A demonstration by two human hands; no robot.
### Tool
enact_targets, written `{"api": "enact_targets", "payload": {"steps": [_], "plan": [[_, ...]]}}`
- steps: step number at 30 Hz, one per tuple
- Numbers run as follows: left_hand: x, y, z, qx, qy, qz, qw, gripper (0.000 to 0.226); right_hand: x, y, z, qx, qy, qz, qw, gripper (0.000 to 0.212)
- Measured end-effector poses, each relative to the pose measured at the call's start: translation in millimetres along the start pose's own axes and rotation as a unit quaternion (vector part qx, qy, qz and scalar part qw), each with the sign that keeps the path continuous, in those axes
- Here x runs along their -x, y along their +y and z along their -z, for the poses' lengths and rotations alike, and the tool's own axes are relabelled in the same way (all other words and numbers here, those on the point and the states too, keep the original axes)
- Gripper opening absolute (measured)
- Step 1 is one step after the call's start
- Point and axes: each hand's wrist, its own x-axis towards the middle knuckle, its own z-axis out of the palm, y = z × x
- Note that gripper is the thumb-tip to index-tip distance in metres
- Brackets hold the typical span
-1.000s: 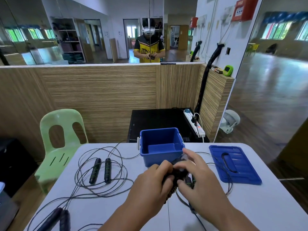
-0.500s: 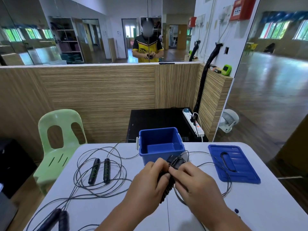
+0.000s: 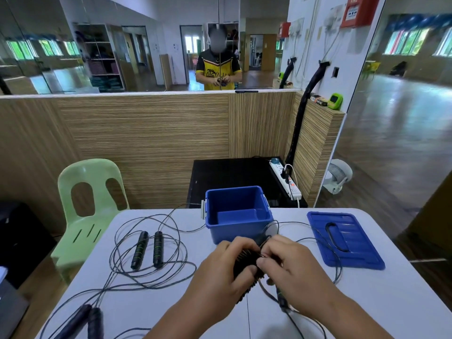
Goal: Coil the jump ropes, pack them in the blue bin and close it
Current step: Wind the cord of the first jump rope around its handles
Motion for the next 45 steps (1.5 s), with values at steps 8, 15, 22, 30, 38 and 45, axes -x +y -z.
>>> {"api": "enact_targets", "payload": {"steps": [8,15,22,30,38,45], "plan": [[-4,-3,-6,-0.001,0.044,0.024,0.999,0.078,4,-10,0,-0.136,0.008,-0.071,0.988,0.016],[-5,-6,-15,-0.003,0.080,0.062,0.995,0.078,8,-10,-7,-0.288,0.011,-0.157,0.945,0.020],[-5,-3,-21,-0.011,0.090,0.057,0.994,0.074,5,-22,-7,-0.495,0.032,-0.241,0.834,0.024],[-6,-2,-27,0.056,0.078,0.049,0.994,0.054,2,-18,-10,-0.515,0.042,-0.243,0.821,0.016],[-5,1,-27,0.181,0.074,0.072,0.978,0.036,0,-14,-13,-0.554,0.046,-0.227,0.800,0.013],[-4,-1,-28,0.237,0.070,0.090,0.965,0.029,1,-7,-17,-0.565,0.055,-0.228,0.791,0.031]]}}
